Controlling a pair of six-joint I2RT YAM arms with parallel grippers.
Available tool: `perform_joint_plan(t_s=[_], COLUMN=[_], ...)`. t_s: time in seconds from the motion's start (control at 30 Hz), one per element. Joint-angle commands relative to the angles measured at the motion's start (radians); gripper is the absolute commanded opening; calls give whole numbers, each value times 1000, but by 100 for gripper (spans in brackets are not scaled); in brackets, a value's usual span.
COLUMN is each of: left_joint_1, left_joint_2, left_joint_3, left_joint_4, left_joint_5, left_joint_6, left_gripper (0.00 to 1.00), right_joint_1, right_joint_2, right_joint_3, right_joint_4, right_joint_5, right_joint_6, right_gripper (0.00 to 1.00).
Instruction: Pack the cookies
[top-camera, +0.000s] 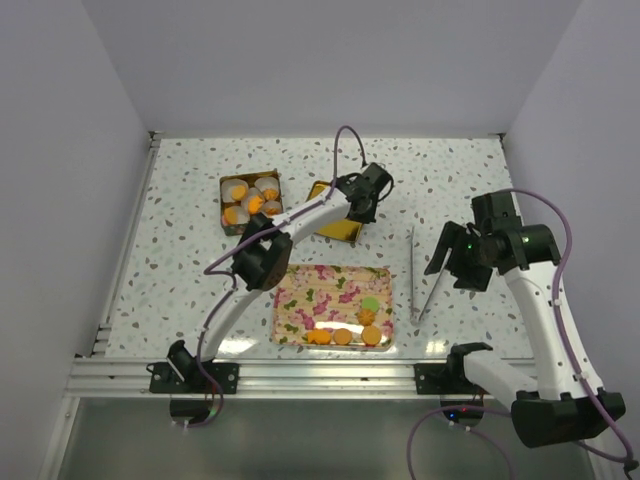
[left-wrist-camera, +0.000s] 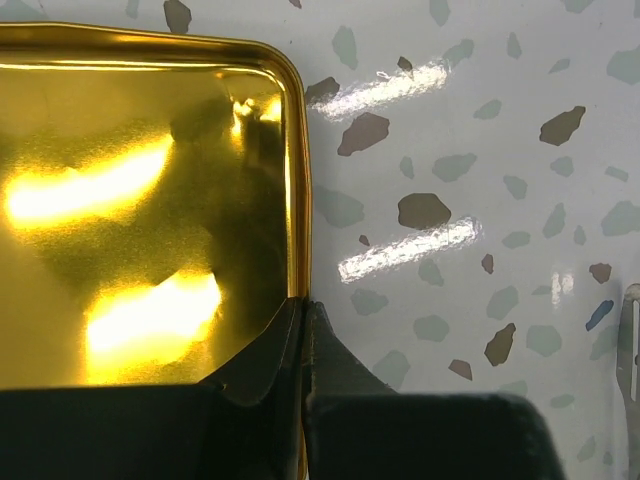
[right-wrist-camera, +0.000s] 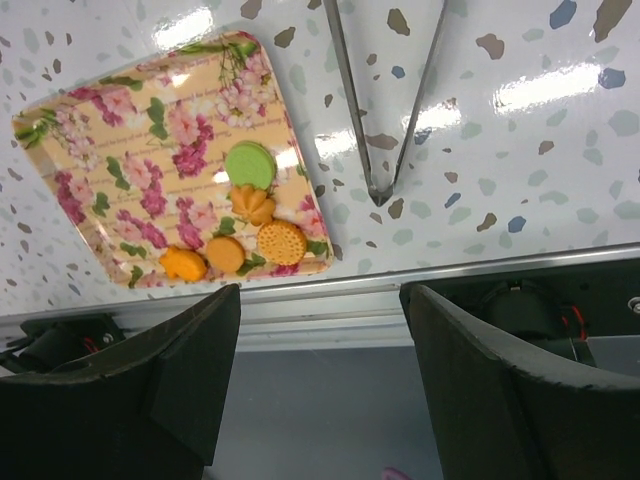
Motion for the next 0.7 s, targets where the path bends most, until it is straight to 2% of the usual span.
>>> perform_joint_plan(t_s=[0.0,0.13,0.23,0.4,0.47,0.5,0.53,0.6,0.63,0.67], left_joint_1=[13,33,73,182,240,262,306,355,409,433], left_joint_2=[-33,-168,-276,-478,-535,-590,-618,-712,-745,-815], left_joint_3=[12,-3,-5,-21,-34,-40,-49,-119,-152,-226], left_joint_4=[-13,2,6,13,35,47,62,166,218,345], left_joint_5=[23,82,194,420,493,570,619,778,834,886], left_joint_6=[14,13,-19,-96,-127,-137,-151,-220,-254,-332], left_gripper=[0,0,0,0,0,0,0,0,0,0], right_joint_1=[-4,-4,-4,-4,-4,-4,-4,-4,-1,0], right_joint_2=[19,71,112,212,214,208,203,206,218,231], right_joint_3=[18,113,225,372,357,330,249,164,111,95], right_joint_4=[30,51,82,223,414,605,722,977,1183,1258], right_joint_5=[-1,-40,-82,-338,-484,-546,-595,-686,-700,-706], right_joint_6=[-33,-43,-33,65,183,238,370,513,611,645], right_gripper=[72,72,73,75,77,77,78,79,79,79])
